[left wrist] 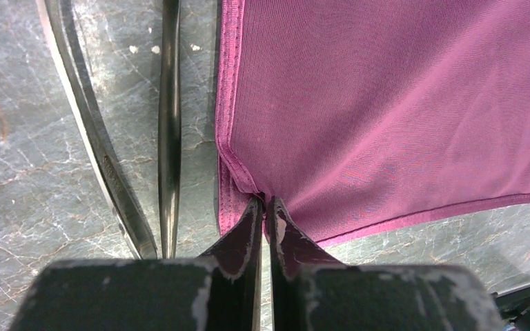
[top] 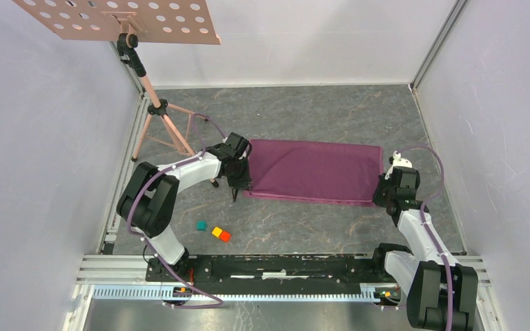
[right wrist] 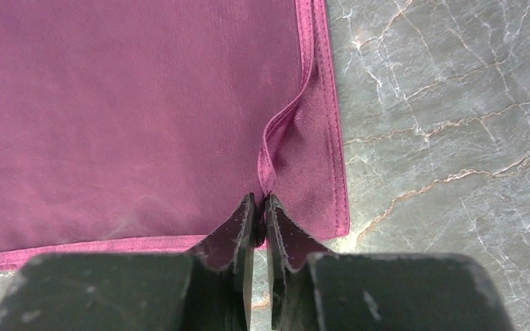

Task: Fold the napkin into a case and place the utensils inside
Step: Fold and flatten the napkin at the center of the board.

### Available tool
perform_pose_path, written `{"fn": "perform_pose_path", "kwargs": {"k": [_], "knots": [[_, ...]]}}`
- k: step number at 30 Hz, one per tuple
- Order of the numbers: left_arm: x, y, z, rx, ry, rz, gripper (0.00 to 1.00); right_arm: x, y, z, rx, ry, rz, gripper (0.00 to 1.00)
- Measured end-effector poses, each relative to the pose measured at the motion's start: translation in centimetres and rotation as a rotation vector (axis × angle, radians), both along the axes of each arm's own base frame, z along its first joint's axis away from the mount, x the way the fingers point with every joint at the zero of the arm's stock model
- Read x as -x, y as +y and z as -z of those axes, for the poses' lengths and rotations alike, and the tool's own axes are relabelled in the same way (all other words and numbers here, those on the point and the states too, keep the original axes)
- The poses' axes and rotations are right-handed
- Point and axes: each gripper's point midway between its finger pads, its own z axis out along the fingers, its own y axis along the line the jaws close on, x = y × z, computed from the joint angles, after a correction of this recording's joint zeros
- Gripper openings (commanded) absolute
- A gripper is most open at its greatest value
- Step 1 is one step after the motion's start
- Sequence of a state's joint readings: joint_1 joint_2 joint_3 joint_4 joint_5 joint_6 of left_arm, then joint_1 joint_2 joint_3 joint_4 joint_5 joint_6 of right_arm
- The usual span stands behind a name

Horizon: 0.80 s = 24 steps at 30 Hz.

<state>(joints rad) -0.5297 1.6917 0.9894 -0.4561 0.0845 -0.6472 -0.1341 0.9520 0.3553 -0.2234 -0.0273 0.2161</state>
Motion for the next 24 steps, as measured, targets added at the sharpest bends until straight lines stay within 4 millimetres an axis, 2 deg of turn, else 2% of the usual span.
{"fn": "perform_pose_path", "kwargs": {"k": [2,4,6,10,12,13,14,18,21,24], "knots": [[0.2,0.1,-0.1,0.002,-0.003,0.001,0.29,0.2,0.1,0.0,-0.005,0.008,-0.001,0.27],[0.7,0.4,-0.8,0.008,-0.014,0.001,0.33,0.5,0.3,-0.5,-0.012,0.004,-0.004,0.40],[1.1,0.6,-2.0,0.021,-0.037,0.001,0.37,0.4,0.4,-2.0,-0.014,-0.032,-0.012,0.49],[1.2,0.8,-6.2,0.071,-0.130,-0.001,0.45,-0.8,0.5,-6.6,0.000,-0.158,-0.029,0.61],[1.3,0.9,-8.0,0.098,-0.175,-0.001,0.48,-1.3,0.5,-8.3,0.007,-0.203,-0.036,0.63],[1.3,0.8,-8.6,0.112,-0.191,0.000,0.62,-1.6,0.5,-8.9,0.009,-0.217,-0.042,0.64],[1.4,0.7,-9.0,0.121,-0.198,0.002,0.66,-1.8,0.7,-9.2,0.003,-0.224,-0.051,0.66],[1.6,0.5,-8.9,0.114,-0.183,0.007,0.78,-2.5,2.2,-9.2,-0.065,-0.217,-0.112,0.68],[1.6,0.4,-8.8,0.109,-0.183,0.008,0.76,-2.7,3.3,-8.6,-0.118,-0.194,-0.150,0.69],[1.5,0.0,-7.8,0.095,-0.155,0.015,0.74,-3.1,3.7,-8.4,-0.140,-0.203,-0.164,0.64]]}}
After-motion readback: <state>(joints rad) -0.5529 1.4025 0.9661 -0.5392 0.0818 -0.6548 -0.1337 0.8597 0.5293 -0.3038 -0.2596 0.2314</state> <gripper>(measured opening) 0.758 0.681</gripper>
